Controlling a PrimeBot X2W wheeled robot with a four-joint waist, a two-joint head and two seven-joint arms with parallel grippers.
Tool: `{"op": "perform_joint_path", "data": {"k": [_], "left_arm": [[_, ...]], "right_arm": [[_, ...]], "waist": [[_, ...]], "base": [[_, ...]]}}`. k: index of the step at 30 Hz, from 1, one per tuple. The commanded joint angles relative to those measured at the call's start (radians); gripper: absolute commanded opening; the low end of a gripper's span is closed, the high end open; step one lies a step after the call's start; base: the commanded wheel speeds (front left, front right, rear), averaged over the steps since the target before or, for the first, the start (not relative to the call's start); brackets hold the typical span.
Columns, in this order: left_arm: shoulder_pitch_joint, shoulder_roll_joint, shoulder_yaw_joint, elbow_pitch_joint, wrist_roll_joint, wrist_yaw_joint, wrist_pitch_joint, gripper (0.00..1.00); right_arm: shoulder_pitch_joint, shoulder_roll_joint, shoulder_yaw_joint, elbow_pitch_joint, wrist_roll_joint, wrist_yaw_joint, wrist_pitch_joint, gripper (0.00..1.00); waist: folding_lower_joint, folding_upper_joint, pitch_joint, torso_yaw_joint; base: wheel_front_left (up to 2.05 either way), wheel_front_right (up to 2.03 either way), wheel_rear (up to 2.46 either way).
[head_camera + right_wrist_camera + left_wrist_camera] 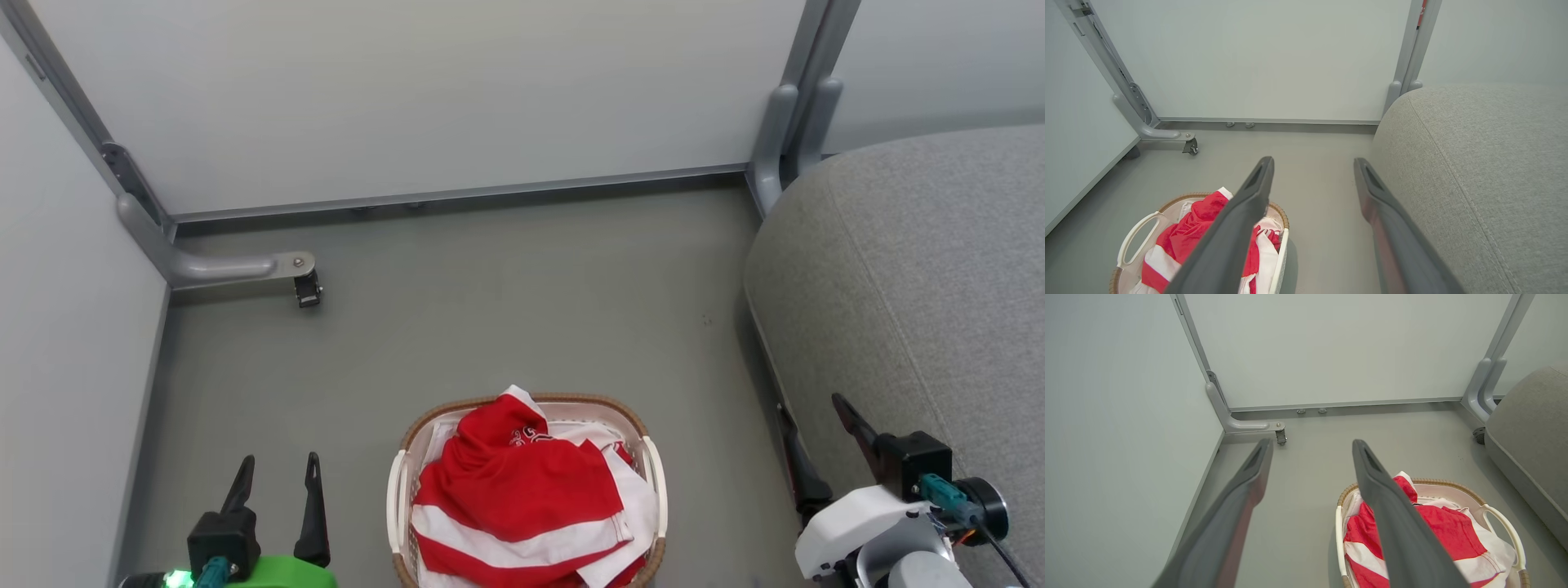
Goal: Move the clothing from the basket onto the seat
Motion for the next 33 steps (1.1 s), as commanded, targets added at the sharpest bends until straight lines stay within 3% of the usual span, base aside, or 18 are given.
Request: {"op": "perform_joint_path", "data": {"k": [1,7,22,33], "left_arm": [[0.003,0.001,-0.004,0.003,0.028,-0.006,-0.01,1.0],[-0.046,-0.003,-0.027,0.01,0.063,-0.011,-0.019,1.0],[-0.24,-0.005,-0.109,0.051,0.036,-0.016,-0.016,1.0],[-0.421,-0.004,-0.187,0.176,0.071,-0.031,-0.016,1.0]], "right_arm": [[-0.016,-0.011,0.001,-0.004,-0.022,0.0,-0.011,1.0],[-0.059,-0.017,0.003,-0.024,-0.056,0.0,-0.019,1.0],[-0.22,-0.007,0.022,-0.101,-0.062,0.0,-0.019,1.0],[-0.319,0.017,0.048,-0.176,-0.055,0.0,-0.019,1.0]], "waist": [[0.0,-0.0001,0.024,-0.007],[0.0,-0.0001,0.115,-0.022],[0.0,-0.0001,0.405,-0.091],[0.0,-0.0001,0.598,-0.139]], "base": [[0.0,0.0,0.0],[0.0,0.0,0.0],[0.0,0.0,0.0],[0.0,0.0,0.0]]}}
